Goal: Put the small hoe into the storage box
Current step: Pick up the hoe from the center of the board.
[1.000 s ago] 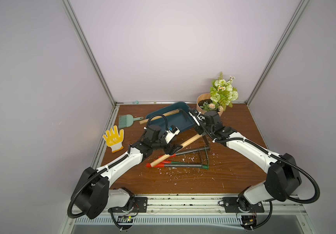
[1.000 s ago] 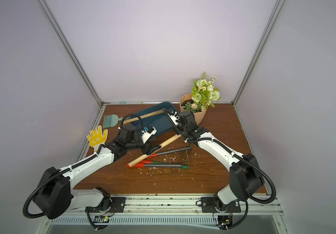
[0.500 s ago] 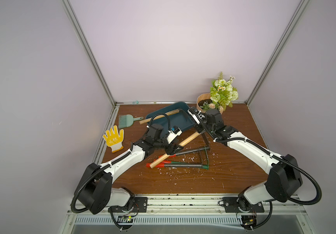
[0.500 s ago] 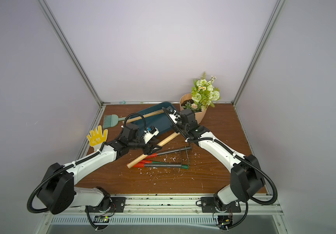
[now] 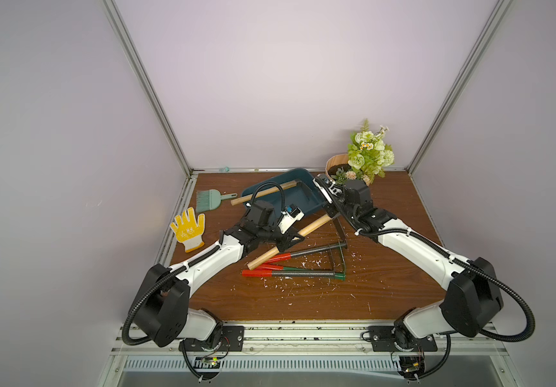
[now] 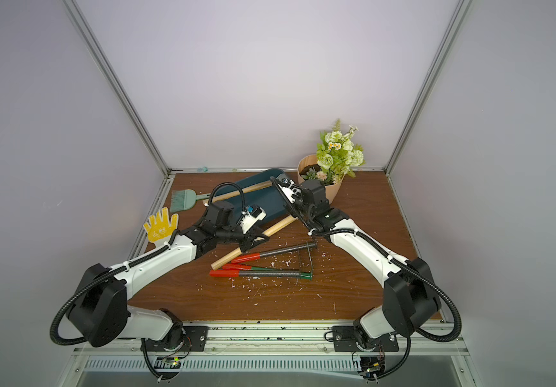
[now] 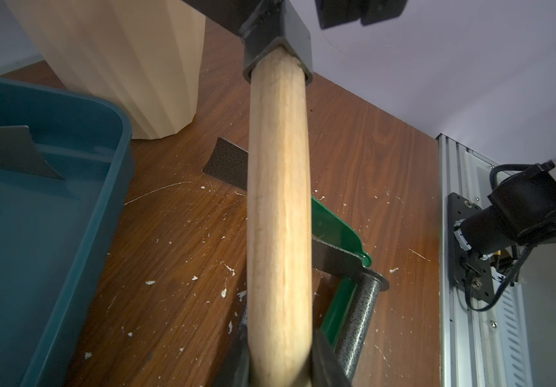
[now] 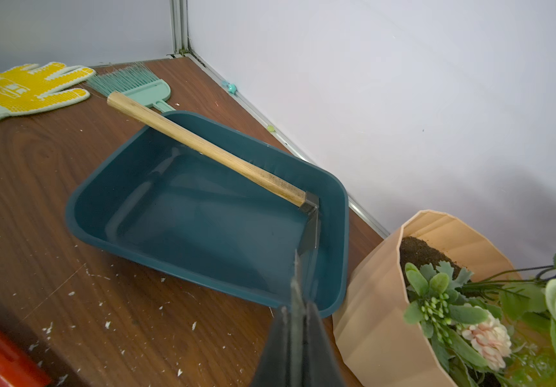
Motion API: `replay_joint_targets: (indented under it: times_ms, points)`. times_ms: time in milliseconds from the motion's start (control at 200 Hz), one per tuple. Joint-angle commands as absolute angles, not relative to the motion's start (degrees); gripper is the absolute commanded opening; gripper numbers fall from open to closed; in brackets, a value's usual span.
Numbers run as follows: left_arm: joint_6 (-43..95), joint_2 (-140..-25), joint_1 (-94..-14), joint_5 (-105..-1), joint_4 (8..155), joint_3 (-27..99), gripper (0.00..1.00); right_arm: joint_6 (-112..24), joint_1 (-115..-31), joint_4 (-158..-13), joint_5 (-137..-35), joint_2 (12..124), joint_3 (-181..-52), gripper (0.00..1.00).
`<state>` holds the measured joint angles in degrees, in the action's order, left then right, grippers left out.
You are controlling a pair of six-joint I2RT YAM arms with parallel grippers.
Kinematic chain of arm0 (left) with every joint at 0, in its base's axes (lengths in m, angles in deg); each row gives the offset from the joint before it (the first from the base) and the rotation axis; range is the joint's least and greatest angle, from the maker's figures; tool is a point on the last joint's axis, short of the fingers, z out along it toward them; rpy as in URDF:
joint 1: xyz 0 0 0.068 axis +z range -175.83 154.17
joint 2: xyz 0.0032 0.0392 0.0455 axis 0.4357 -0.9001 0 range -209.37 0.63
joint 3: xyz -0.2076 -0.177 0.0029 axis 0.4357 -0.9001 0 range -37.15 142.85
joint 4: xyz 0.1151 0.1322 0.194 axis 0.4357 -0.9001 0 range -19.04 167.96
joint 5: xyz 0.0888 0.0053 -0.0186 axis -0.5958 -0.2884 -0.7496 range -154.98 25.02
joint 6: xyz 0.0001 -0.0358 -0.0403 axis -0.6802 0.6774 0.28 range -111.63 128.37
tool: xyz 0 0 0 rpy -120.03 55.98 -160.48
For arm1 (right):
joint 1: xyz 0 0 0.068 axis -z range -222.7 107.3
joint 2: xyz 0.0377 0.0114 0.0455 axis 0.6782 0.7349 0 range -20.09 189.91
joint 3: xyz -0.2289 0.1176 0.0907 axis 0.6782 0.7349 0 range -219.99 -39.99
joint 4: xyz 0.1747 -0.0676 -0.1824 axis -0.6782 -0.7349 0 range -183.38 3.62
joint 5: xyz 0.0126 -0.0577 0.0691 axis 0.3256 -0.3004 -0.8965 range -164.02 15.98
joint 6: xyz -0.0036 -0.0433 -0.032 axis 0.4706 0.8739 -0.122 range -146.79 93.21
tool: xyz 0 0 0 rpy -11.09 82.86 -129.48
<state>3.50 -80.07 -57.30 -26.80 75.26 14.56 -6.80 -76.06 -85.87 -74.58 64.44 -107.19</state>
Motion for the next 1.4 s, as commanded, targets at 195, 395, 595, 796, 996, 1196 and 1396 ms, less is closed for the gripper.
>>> replay_joint_targets:
  times_ms: [195,395,595,796,996,1196,1396]
  points:
    - [3.37,-78.09,-58.23,-44.42,74.80,15.49,0.00,-9.01,-76.62,-80.14,-79.12,59.89,-105.48,0.21]
    - [3.41,-75.21,-61.14,-67.43,72.87,15.22,0.00,-10.49,-76.64,-81.02,-76.25,61.15,-106.80,0.29]
    - [-1.24,-75.76,-68.56,-92.11,68.71,16.20,0.00,-12.08,-76.25,-88.93,-73.96,66.49,-116.63,0.31]
    - [-6.03,-78.25,-74.09,-112.85,67.50,15.23,0.00,-12.53,-76.27,-106.77,-73.65,76.49,-137.75,0.33]
    - [-8.48,-77.77,-76.26,-117.03,69.08,14.22,0.00,-8.82,-76.23,-117.54,-80.27,83.90,-150.11,0.35]
    - [-9.15,-76.92,-76.72,-115.36,69.35,13.89,0.00,-5.26,-76.54,-125.17,-89.04,89.33,-156.51,0.35]
    - [-9.25,-75.59,-76.98,-113.82,69.44,14.30,0.00,-3.91,-76.61,-123.83,-91.20,89.37,-153.71,0.35]
